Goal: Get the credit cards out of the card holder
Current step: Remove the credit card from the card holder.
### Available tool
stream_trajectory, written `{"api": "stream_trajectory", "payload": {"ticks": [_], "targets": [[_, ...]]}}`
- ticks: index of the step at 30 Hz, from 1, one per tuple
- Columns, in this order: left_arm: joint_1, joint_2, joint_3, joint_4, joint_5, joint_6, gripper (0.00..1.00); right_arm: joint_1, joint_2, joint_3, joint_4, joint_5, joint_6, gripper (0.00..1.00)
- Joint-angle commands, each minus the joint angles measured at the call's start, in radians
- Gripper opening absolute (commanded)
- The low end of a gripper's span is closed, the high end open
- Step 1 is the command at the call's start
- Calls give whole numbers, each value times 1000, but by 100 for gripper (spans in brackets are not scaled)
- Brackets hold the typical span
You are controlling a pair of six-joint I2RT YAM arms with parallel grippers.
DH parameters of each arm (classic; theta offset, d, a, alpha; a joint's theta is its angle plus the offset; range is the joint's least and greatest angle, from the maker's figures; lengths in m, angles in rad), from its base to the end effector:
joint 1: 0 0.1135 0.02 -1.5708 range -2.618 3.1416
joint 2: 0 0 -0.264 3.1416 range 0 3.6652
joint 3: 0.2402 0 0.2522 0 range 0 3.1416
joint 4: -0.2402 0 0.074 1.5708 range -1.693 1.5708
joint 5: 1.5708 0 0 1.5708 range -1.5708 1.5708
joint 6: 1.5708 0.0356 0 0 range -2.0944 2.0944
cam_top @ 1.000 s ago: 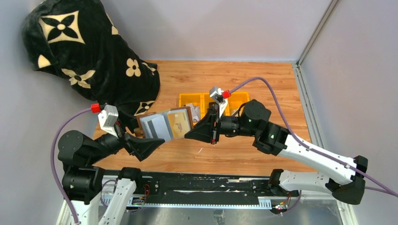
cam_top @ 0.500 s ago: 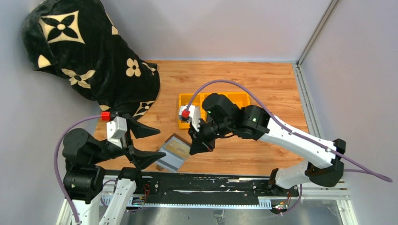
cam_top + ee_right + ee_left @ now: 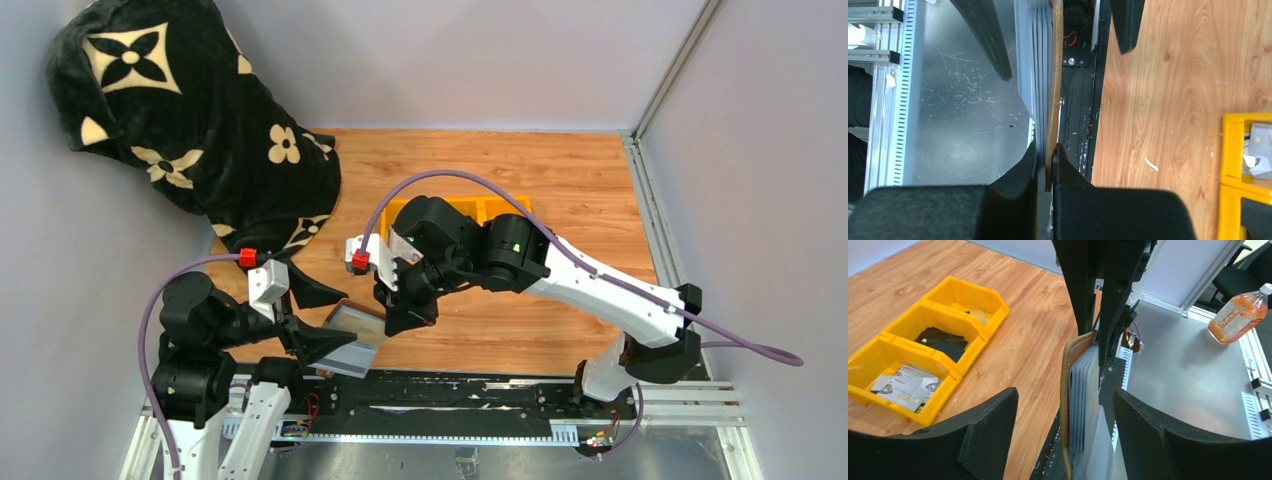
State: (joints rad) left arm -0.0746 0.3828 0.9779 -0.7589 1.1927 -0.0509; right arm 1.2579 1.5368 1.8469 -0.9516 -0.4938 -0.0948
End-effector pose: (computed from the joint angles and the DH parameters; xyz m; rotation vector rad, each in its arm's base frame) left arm 0.0277 -0.0353 0.3849 0.8938 1.5106 -1.1114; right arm 0.0795 0.3005 0.4462 -1.7161 1.6600 1.1511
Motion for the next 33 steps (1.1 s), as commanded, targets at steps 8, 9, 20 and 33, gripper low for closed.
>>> {"api": "stream_trajectory", "payload": {"ticks": [8,9,20,33], "targets": [[-4,26,21,-32,66,32,8,26,42,100,46,-22,-34,16],[-4,31,30,-32,68,33,3,26,19,50,95,-22,-25,24],[-4,102,159,-32,2,-41,0,-29,-427,-938,1716,109,568,50],[-4,-30,-38,514,-96,-538,6,-56,-326,-975,1899,65,775,0]]}}
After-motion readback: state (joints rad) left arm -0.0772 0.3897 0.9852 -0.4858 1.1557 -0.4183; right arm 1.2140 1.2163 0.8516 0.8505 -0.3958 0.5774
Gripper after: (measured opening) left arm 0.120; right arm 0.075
